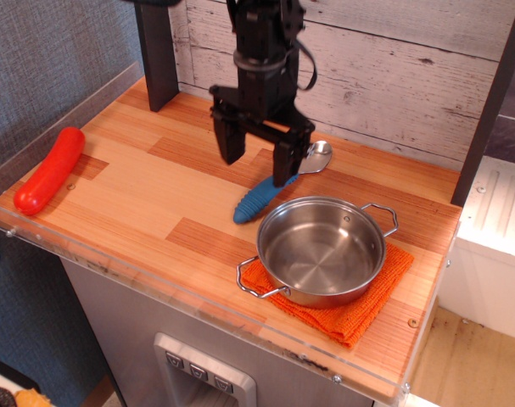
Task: Move the blue spoon behind the hot dog
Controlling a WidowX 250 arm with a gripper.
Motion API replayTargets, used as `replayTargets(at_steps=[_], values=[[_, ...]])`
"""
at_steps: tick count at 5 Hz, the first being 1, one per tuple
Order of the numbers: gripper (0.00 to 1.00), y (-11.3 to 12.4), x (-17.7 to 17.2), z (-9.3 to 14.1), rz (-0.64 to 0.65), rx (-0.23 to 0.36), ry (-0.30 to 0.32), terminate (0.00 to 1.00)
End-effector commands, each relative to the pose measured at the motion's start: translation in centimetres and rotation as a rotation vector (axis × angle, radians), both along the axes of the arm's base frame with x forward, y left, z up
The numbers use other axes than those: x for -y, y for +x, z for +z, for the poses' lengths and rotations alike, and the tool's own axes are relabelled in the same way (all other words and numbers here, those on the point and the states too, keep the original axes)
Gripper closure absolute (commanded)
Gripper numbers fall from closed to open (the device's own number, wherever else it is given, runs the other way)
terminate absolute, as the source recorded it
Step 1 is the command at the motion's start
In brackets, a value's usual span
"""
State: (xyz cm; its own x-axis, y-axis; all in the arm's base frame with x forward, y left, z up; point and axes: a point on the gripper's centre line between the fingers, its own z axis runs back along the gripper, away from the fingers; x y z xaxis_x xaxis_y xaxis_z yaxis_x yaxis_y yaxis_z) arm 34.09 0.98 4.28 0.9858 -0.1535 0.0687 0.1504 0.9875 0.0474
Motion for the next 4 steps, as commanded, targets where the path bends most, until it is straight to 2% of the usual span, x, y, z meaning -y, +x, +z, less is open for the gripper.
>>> replayTargets(at_steps=[1,3,4], values=[[0.00,2.0,-0.5,-1.1,-0.009,0.019,0.060,0.00],[0.00,2.2,1.5,-2.7,-0.051,-0.011,0.012,0.00],[1.00,2.2,2.1,-3.4,-0.069,-0.012,-0.007,0.00]])
